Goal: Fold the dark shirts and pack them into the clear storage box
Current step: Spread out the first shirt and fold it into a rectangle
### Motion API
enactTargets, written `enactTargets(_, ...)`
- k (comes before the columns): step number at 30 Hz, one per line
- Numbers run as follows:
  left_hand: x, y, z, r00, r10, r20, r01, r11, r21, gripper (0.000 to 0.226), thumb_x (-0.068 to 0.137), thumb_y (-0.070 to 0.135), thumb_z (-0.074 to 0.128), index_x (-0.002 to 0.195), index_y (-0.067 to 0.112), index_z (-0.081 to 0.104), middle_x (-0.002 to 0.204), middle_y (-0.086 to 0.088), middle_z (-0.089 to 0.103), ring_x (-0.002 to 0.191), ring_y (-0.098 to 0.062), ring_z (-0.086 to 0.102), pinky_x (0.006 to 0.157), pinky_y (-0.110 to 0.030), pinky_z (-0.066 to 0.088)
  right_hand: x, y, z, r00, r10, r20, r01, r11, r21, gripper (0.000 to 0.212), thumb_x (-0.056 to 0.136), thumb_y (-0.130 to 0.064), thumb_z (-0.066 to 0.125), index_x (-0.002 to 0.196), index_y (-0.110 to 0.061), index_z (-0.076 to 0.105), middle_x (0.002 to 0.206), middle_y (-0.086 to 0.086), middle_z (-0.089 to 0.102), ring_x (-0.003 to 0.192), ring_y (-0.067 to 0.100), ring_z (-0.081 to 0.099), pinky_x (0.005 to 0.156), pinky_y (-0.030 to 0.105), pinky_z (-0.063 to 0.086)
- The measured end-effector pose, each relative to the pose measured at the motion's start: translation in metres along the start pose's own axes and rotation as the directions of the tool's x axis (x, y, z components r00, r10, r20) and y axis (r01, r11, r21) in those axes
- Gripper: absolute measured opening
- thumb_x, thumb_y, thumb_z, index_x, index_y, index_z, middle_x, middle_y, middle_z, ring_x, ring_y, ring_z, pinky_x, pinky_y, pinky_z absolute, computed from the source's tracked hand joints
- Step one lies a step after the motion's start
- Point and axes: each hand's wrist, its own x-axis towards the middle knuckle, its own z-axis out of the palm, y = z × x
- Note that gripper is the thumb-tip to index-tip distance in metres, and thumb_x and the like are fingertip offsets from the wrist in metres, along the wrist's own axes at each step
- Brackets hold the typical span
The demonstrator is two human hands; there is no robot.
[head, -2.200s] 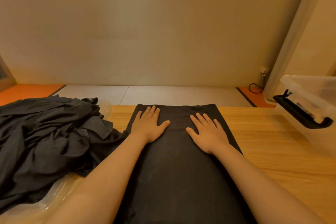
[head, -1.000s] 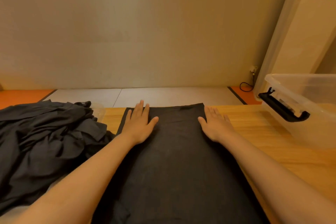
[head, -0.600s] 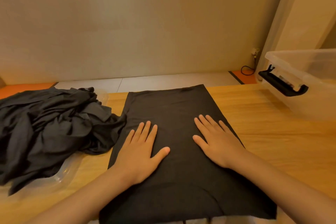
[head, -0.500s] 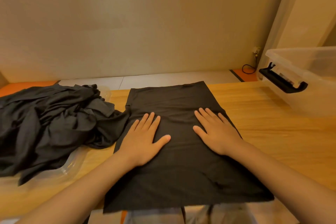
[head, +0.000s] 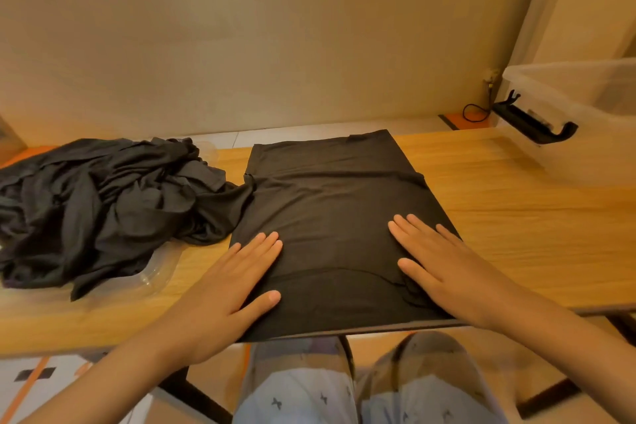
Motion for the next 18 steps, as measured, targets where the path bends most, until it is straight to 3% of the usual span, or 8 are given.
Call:
enactTargets(2,-0.016,0.003,-0.003,0.999,0.039,-0.012,-0.040,0.999,-0.028,0.075,0.086,0.077,0.022,0.149,0.046,-0.004,0.152,0.036,-0.015,0.140,0.012,-0.014,0.113,-0.011,-0.011,-0.016,0.005,-0.004,0.998,-0.052,-0.024,0.052,0.999,0.011,0.087,0.067,-0.082,-0.019,0.145,-0.045,-0.014,0.152,-0.029,-0.021,0.135,-0.012,-0.026,0.111,0.016,-0.015)
enactTargets(6,-0.040,0.002,-0.001,0.992,0.117,-0.046,-0.112,0.989,0.099,0.095,0.081,0.073,0.053,0.153,0.038,0.002,0.156,0.030,-0.006,0.143,0.009,-0.005,0.114,-0.011,-0.005,-0.047,0.011,0.001,0.990,-0.123,0.066,0.129,0.988,-0.082,0.082,0.075,-0.085,0.005,0.145,-0.047,-0.017,0.149,-0.030,-0.026,0.134,-0.012,-0.030,0.114,0.018,-0.015)
enactTargets(8,-0.043,-0.006,0.008,0.984,0.167,-0.064,-0.148,0.961,0.233,0.086,0.086,0.063,0.051,0.155,0.028,0.012,0.160,0.018,0.009,0.147,-0.002,0.010,0.118,-0.021,0.005,-0.055,0.015,0.015,0.986,-0.168,-0.006,0.166,0.979,-0.117,0.084,0.083,-0.082,0.022,0.151,-0.040,-0.004,0.158,-0.020,-0.008,0.143,-0.005,-0.015,0.117,0.024,-0.005)
enactTargets(12,-0.049,-0.012,0.021,0.974,0.212,-0.080,-0.173,0.925,0.337,0.066,0.094,0.045,0.038,0.153,0.020,0.021,0.160,0.004,0.021,0.147,-0.013,0.019,0.119,-0.030,0.014,-0.064,0.025,0.039,0.930,-0.294,-0.220,0.241,0.941,-0.236,0.060,0.095,-0.050,0.037,0.150,-0.024,0.032,0.155,-0.001,0.032,0.144,0.015,0.024,0.112,0.037,0.021)
enactTargets(15,-0.049,-0.012,0.015,0.961,0.242,-0.133,-0.188,0.927,0.325,0.067,0.092,0.036,0.042,0.152,0.013,0.024,0.160,-0.001,0.021,0.147,-0.016,0.020,0.119,-0.032,0.016,-0.065,0.034,0.044,0.860,-0.382,-0.339,0.289,0.912,-0.292,0.056,0.095,-0.038,0.039,0.148,-0.020,0.033,0.152,0.002,0.037,0.142,0.017,0.031,0.110,0.040,0.028)
enactTargets(18,-0.045,-0.018,0.008,0.958,0.276,-0.082,-0.226,0.897,0.381,0.061,0.101,0.044,0.028,0.153,0.013,0.019,0.160,-0.002,0.021,0.147,-0.016,0.018,0.119,-0.030,0.015,-0.061,0.042,0.042,0.834,-0.419,-0.358,0.306,0.893,-0.331,0.058,0.095,-0.034,0.039,0.150,-0.019,0.028,0.153,0.002,0.036,0.142,0.017,0.032,0.110,0.040,0.029)
